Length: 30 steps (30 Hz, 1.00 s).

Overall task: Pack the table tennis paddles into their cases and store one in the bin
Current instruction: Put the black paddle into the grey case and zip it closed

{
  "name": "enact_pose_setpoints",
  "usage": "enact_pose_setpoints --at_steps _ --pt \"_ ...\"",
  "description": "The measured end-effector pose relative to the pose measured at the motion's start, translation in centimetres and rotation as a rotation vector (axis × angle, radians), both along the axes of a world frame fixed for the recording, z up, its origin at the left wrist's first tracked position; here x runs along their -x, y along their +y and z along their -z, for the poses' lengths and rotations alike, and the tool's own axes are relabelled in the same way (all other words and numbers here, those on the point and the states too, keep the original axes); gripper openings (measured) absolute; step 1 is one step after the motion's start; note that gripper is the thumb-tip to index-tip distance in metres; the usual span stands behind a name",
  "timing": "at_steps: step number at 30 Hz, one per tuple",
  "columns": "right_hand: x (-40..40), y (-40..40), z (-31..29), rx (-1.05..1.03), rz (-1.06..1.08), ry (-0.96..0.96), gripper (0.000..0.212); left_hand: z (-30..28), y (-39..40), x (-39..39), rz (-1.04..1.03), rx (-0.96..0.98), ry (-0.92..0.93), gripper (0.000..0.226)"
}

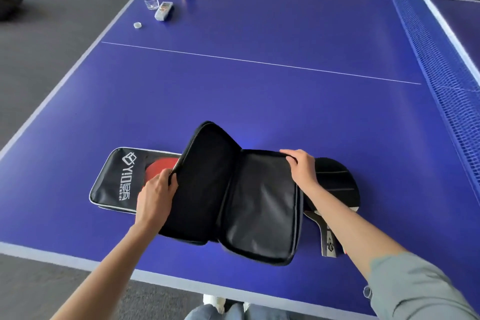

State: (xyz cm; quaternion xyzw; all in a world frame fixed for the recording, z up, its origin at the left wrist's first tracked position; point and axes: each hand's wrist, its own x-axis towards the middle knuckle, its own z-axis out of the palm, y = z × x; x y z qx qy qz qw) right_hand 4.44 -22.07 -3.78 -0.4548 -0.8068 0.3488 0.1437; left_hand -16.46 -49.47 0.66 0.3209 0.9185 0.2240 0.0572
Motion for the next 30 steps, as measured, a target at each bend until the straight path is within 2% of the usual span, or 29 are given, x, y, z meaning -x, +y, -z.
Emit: enact_pose_setpoints --at_steps 3,5,7,9,11,13,15,18,20,23,26,30 --pt "0.7 -0.5 1.2 -0.037 -0.009 -0.088 0.036 2.2 -1.8 0.5 -0.13 0.087 -0.08 0.021" --pt "0.8 -1.3 1.7 -0.113 -0.036 -0.182 0.043 2.7 -2.1 0.3 -0.118 0.155 -0.025 0.013" --pt "0.8 -2.8 1.8 -0.305 -0.086 -0.302 0.046 2.9 -1.3 -0.2 -0.08 0.142 0.082 0.033" --pt "0.9 -5.1 2.2 -0.438 -0.193 -0.332 0.05 2.7 0.3 -0.9 0.008 0.059 0.209 0.045" --pt "0.6 -8.2 2.7 -0.399 -0.268 -0.262 0.05 2.8 2.4 -2.1 0.194 0.058 0.281 0.049" --pt "0.0 -11.0 3.9 -0.329 -0.305 -0.246 0.05 3.4 4.3 -3.6 0.378 0.128 0.255 0.051" --pt "-0.6 -12.7 4.9 -0.303 -0.345 -0.312 0.052 4.9 5.3 -4.8 0.493 0.264 0.196 0.053" --pt "-1.0 -13.3 5.4 -0.314 -0.352 -0.4 0.054 7.3 5.2 -5.3 0.558 0.486 0.25 0.057" --pt "-0.8 -13.3 5.3 -0.3 -0.357 -0.416 0.055 7.6 5.1 -5.3 0.545 0.529 0.287 0.058" --pt "-0.5 -12.9 4.7 -0.242 -0.365 -0.363 0.055 6.6 5.6 -5.4 0.53 0.55 0.234 0.058" --pt "-0.9 -11.9 3.2 -0.121 -0.267 -0.204 0.053 5.0 6.6 -6.6 0.496 0.519 0.135 0.056" --pt "-3.0 -8.6 0.2 -0.134 0.023 -0.056 0.05 3.1 9.0 -9.3 0.559 0.27 -0.073 0.049"
